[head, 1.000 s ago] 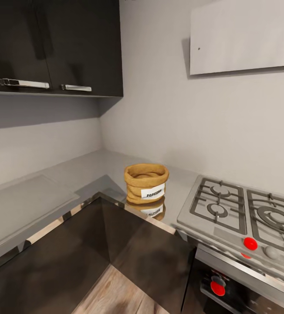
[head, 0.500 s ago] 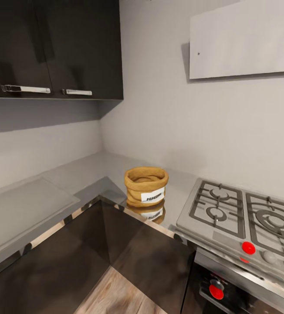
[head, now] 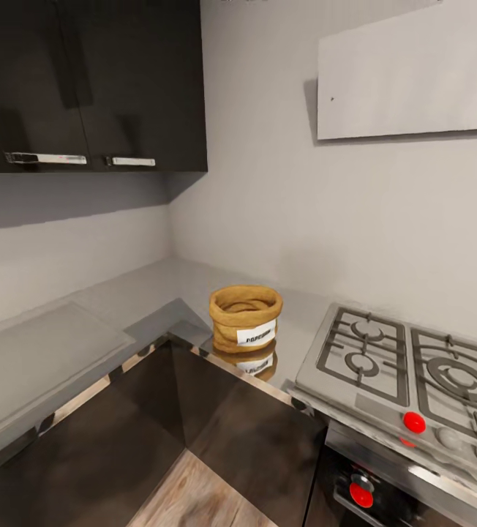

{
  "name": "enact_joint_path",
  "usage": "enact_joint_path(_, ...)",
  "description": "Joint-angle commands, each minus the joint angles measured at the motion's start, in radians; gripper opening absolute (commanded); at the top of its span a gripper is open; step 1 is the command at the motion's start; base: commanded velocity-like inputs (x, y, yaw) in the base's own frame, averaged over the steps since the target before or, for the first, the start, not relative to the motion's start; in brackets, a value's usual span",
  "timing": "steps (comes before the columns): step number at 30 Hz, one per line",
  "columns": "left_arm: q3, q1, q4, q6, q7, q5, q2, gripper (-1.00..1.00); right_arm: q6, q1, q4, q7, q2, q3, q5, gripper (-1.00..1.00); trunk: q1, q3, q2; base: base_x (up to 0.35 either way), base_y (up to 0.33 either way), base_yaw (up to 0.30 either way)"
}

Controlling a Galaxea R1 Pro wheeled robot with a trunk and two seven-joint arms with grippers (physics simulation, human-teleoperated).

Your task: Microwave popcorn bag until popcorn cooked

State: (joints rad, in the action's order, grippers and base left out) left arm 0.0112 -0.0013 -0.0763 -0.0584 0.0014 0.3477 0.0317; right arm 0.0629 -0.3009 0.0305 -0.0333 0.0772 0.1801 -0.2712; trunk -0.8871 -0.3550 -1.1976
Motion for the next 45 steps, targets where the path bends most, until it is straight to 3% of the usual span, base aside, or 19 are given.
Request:
enact_joint_path(1,0.000,0.000,0.000,-0.002,0.000,0.004,0.000,1.00,0.006,-0.001,0.003,-0.002,0.000,0.009,-0.008,1.00,0.004,0.002,0.007,0.000,0.000,0.000)
enact_joint_path(16,0.001,0.000,-0.001,-0.003,0.000,0.004,0.000,1.00,0.006,-0.001,0.003,-0.004,0.000,0.009,-0.008,1.00,0.061,0.049,0.112,0.000,0.000,0.000)
enact_joint_path(23,0.002,0.000,-0.006,-0.003,0.002,0.005,0.002,1.00,0.006,-0.001,0.003,-0.002,0.001,0.009,-0.007,1.00,0.061,0.049,0.112,0.000,0.000,0.000)
enact_joint_path(32,0.001,0.000,-0.003,-0.003,0.002,0.005,0.002,1.00,0.005,-0.001,-0.005,-0.017,-0.018,0.006,-0.017,1.00,0.061,0.049,0.112,0.000,0.000,0.000)
enact_joint_path(34,0.001,0.000,-0.003,-0.003,0.002,0.005,0.002,1.00,-0.004,-0.001,-0.016,-0.018,-0.063,-0.020,-0.030,1.00,0.061,0.049,0.112,0.000,0.000,0.000)
enact_joint_path(36,0.001,0.000,-0.002,-0.003,0.002,0.005,0.002,1.00,-0.030,-0.001,-0.043,-0.018,-0.123,-0.068,-0.066,1.00,0.061,0.049,0.112,0.000,0.000,0.000)
enact_joint_path(38,0.001,0.000,-0.002,-0.003,0.002,0.005,0.002,1.00,-0.074,-0.001,-0.092,-0.018,-0.166,-0.104,-0.095,1.00,0.061,0.049,0.112,0.000,0.000,0.000)
enact_joint_path(42,0.001,0.000,-0.002,-0.003,0.002,0.005,0.002,1.00,-0.197,-0.001,-0.232,-0.024,-0.233,-0.124,-0.110,1.00,0.061,0.049,0.112,0.000,0.000,0.000)
enact_joint_path(45,0.002,0.000,-0.002,-0.003,0.002,0.005,0.002,1.00,-0.325,-0.001,-0.381,-0.060,-0.252,-0.128,-0.110,1.00,0.061,0.049,0.112,0.000,0.000,0.000)
